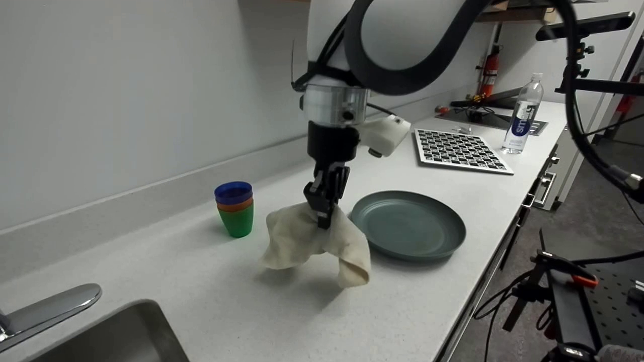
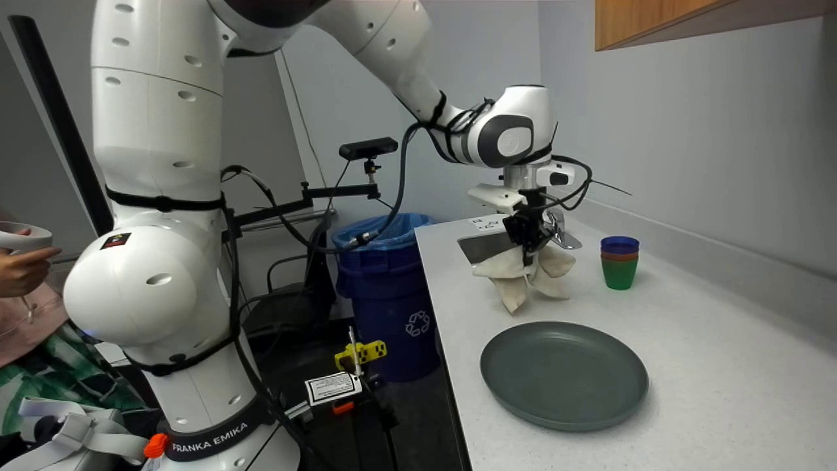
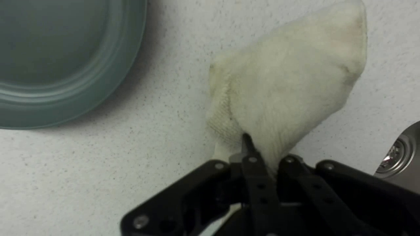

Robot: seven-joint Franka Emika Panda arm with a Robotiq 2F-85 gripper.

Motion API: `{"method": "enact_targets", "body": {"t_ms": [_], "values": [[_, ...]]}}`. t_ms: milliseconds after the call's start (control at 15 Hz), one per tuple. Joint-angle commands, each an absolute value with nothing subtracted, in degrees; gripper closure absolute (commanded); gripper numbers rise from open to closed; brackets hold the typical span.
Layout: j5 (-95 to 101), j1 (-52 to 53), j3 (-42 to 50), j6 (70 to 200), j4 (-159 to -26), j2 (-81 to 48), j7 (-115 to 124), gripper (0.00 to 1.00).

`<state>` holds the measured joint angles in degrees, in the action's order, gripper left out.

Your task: Use the white towel to wipe the cabinet door

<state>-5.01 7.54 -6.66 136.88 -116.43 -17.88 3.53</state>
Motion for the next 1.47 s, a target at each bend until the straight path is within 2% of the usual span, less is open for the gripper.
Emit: {"method": "enact_targets", "body": {"t_ms": [0, 267, 600, 667, 1133, 1200, 1400], "values": [[-5.27, 6.28, -6.18, 132.79, -126.07, -4.1, 2.79, 0.98], [-4.54, 5.97, -5.51, 128.26, -132.72, 8.7, 4.88, 0.98], [-4.52, 5.19, -5.23, 124.83, -136.64, 18.15, 7.2, 0.98], [-4.88, 5.52, -5.33, 125.36, -133.61, 13.5, 5.53, 0.93], [-4.9, 5.39, -5.35, 125.3, -135.65, 16.42, 6.4, 0.93], [-5.03, 5.35, -5.26, 125.2, -135.32, 16.25, 6.39, 0.98], [-3.16, 3.43, -4.31, 124.17, -135.22, 17.3, 7.59, 0.98]]}}
